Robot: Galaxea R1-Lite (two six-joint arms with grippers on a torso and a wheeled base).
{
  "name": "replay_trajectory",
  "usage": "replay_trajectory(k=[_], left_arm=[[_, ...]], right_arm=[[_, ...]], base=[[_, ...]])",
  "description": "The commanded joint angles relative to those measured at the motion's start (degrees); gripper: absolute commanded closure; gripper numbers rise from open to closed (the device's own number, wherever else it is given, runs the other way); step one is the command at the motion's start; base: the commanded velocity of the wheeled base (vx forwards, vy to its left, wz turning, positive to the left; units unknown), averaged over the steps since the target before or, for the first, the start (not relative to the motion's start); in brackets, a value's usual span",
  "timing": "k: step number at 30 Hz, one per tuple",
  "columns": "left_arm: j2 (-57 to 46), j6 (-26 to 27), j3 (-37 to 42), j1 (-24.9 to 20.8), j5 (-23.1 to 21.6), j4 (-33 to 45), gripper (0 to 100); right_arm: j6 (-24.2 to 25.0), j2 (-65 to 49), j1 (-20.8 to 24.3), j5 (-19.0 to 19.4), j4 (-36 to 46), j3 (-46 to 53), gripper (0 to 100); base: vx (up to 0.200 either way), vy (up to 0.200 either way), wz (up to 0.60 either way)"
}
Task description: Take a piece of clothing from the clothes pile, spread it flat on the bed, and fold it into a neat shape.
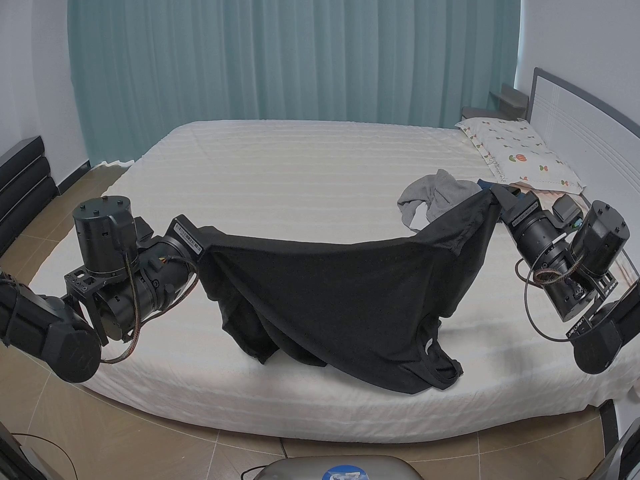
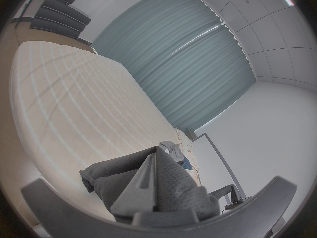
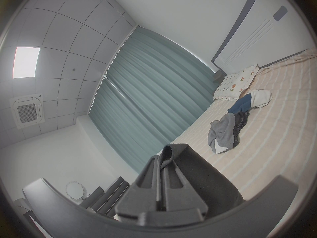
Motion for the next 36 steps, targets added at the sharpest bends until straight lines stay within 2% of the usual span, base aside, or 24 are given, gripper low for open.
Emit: replay_trajectory(k=[1,6,7,10,15,18,20,21,22,23,30,36], left_arm=[[-0.05,0.03,1.36,-0.13,0.01,0.04,100],[-0.41,0.82,1.97,-1.36,0.1,1.36,100],[-1.81,1.61,1.79,-1.72,0.1,3.03,100],[-3.92,2.66,1.44,-2.42,0.1,6.19,100],[-6.65,4.16,-0.05,-2.15,0.27,7.42,100],[-10.34,4.68,-4.45,-1.36,0.27,12.87,100],[-10.42,4.77,-4.71,-1.28,0.27,13.23,100],[-12.97,4.33,-10.69,-0.4,0.19,21.84,100],[-13.06,4.33,-11.39,-0.22,0.1,22.63,100],[-13.32,4.24,-15.78,0.66,0.1,27.29,100],[-8.93,4.16,-23.17,2.85,0.27,32.91,100],[-3.04,3.19,-26.68,4.61,-0.25,34.41,100]], right_arm=[[-0.09,-0.3,0.01,0.16,0.05,0.1,100],[-1.93,-0.56,0.19,2.35,0.84,-0.95,100],[-3.52,-0.91,0.28,2.53,0.58,-0.25,100],[-3.87,-4.6,0.63,2.62,0.66,2.21,100],[-4.39,-12.07,0.72,2.35,2.42,3.62,100],[-4.75,-20.95,0.63,2.53,10.16,0.28,100],[-4.75,-21.3,0.54,2.53,10.51,0.01,100],[-4.66,-25.7,0.45,2.53,18.77,-6.23,100],[-4.66,-26.05,0.36,2.62,19.47,-7.02,100],[-4.48,-26.66,0.01,2.53,24.39,-12.73,100],[-4.39,-19.1,-0.07,2.0,33.89,-25.3,100],[-4.57,-7.5,0.1,1.48,33.89,-31.19,100]], base=[[-0.2,0.0,0.0],[-0.2,0.0,0.0],[-0.2,0.0,0.0],[-0.2,0.0,0.0],[0.0,0.0,0.0],[0.0,0.0,0.0],[0.0,0.0,0.0],[0.0,0.0,0.0],[0.0,0.0,0.0],[0.0,0.0,0.0],[0.0,0.0,0.0],[0.2,0.0,0.0]])
